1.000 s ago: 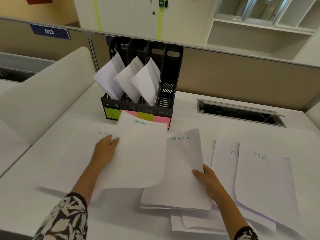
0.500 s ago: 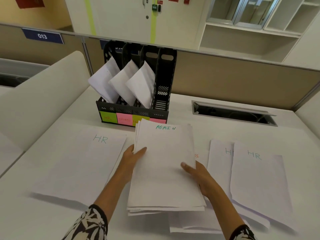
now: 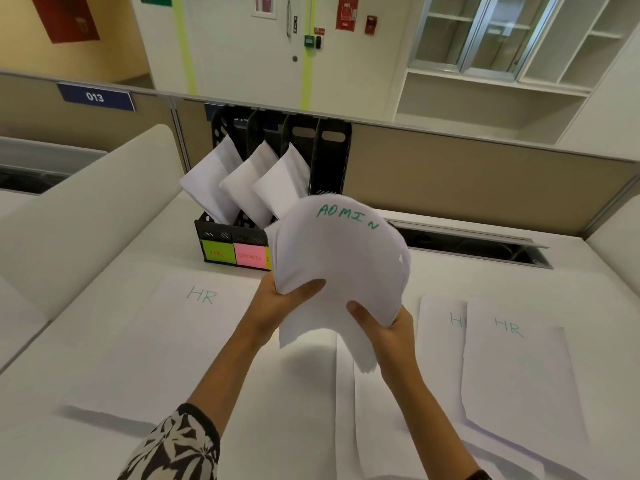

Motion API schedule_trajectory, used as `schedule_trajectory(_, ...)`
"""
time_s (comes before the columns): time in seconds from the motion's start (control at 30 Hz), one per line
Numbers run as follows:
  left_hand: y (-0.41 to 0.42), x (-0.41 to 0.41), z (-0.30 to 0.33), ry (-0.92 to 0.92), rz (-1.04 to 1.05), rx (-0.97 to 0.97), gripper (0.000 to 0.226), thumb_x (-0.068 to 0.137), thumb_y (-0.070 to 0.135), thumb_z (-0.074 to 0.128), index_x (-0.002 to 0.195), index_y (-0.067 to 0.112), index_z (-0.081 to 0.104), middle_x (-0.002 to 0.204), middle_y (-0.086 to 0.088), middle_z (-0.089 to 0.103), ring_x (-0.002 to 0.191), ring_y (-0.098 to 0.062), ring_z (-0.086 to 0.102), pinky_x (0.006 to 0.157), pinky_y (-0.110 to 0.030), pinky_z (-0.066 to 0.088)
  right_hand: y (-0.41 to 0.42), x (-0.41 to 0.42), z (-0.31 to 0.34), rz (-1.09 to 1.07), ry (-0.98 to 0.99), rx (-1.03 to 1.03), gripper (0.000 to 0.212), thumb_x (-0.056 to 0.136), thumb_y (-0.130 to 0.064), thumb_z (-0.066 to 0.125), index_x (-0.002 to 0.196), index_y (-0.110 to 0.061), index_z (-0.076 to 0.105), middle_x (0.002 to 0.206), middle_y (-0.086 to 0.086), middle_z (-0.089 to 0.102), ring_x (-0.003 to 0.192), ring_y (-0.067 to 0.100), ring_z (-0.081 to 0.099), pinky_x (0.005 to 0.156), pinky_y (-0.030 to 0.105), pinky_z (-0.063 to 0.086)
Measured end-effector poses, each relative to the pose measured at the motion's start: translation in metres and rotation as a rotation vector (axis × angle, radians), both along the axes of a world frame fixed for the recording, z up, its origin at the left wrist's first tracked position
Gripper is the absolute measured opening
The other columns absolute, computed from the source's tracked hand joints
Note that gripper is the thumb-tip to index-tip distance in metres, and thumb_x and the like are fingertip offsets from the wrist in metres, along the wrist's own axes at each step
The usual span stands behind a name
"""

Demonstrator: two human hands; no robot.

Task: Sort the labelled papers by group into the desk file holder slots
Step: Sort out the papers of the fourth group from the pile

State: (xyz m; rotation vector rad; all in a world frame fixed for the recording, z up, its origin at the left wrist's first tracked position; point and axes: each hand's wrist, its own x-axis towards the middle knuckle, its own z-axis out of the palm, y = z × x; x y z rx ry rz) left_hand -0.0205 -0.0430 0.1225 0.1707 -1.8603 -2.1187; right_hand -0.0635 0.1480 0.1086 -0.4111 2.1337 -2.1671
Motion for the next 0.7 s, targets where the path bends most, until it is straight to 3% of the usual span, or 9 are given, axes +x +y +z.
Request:
schedule_trajectory(0.13,-0.005,0.003,-0.027,-0.121,-0.077,-0.014,0.049,0.057,0.062,0.076,0.101,0.044,0.066,0.103,0.009,0.072,0.093,-0.011,0.068,0.068,-0.022,0.056,0.007,-0.001,-0.018,-0.016,-0.086,0.047,0.037,0.074,-0.025,0.076,0.106,-0.034,0.059,0.102,-0.006,0.07,0.092,0.016,0.068,0.076,0.036,0.06)
schedule_trajectory(0.2,-0.005,0.002,-0.037,-0.208,-0.097,-0.054,0.049,0.051,0.071,0.074,0.094,0.049,0.067,0.097,0.012,0.072,0.089,-0.009,0.068,0.067,-0.022,0.056,0.011,-0.005,-0.022,-0.042,-0.078,0.099,0.029,0.078,-0.022,0.074,0.1,-0.033,0.059,0.099,-0.001,0.07,0.091,0.022,0.067,0.077,0.04,0.06)
schedule_trajectory(0.33,-0.005,-0.007,-0.038,-0.266,-0.088,-0.07,0.029,0.061,0.057,0.075,0.088,0.053,0.066,0.09,0.017,0.072,0.083,-0.004,0.069,0.066,-0.02,0.055,0.005,-0.014,-0.015,-0.088,-0.022,0.127,0.016,0.083,-0.019,0.07,0.082,-0.033,0.061,0.078,-0.004,0.069,0.076,0.024,0.068,0.062,0.024,0.059)
schedule_trajectory(0.43,-0.006,-0.019,-0.028,-0.206,-0.056,-0.049,0.04,0.065,0.054,0.076,0.101,0.042,0.065,0.097,0.012,0.073,0.089,-0.008,0.069,0.067,-0.02,0.056,0.0,-0.019,-0.001,-0.13,0.007,0.093,0.014,0.082,-0.023,0.071,0.075,-0.032,0.062,0.07,-0.005,0.068,0.069,0.023,0.067,0.063,0.033,0.06)
schedule_trajectory(0.5,-0.007,-0.023,-0.023,-0.148,-0.05,-0.015,0.051,0.063,0.056,0.075,0.11,0.038,0.062,0.103,0.01,0.072,0.092,-0.007,0.069,0.068,-0.019,0.056,0.0,-0.021,0.003,-0.127,-0.002,0.044,0.008,0.078,-0.03,0.073,0.075,-0.033,0.066,0.066,-0.009,0.069,0.067,0.019,0.069,0.061,0.03,0.06)
schedule_trajectory(0.6,-0.006,-0.024,-0.029,-0.151,-0.038,0.009,0.051,0.059,0.059,0.077,0.104,0.036,0.067,0.102,0.006,0.073,0.092,-0.011,0.07,0.068,-0.02,0.056,0.002,-0.022,-0.003,-0.13,-0.01,0.016,0.011,0.079,-0.025,0.073,0.079,-0.034,0.067,0.071,-0.014,0.072,0.069,0.017,0.069,0.059,0.023,0.058)
schedule_trajectory(0.7,0.001,-0.028,-0.046,-0.219,0.009,0.0,0.043,0.063,0.051,0.078,0.1,0.033,0.067,0.096,0.003,0.074,0.091,-0.016,0.07,0.073,-0.029,0.058,0.002,-0.019,-0.012,-0.118,-0.044,0.023,0.011,0.077,-0.031,0.074,0.074,-0.04,0.07,0.068,-0.014,0.07,0.068,0.019,0.065,0.061,0.03,0.059)
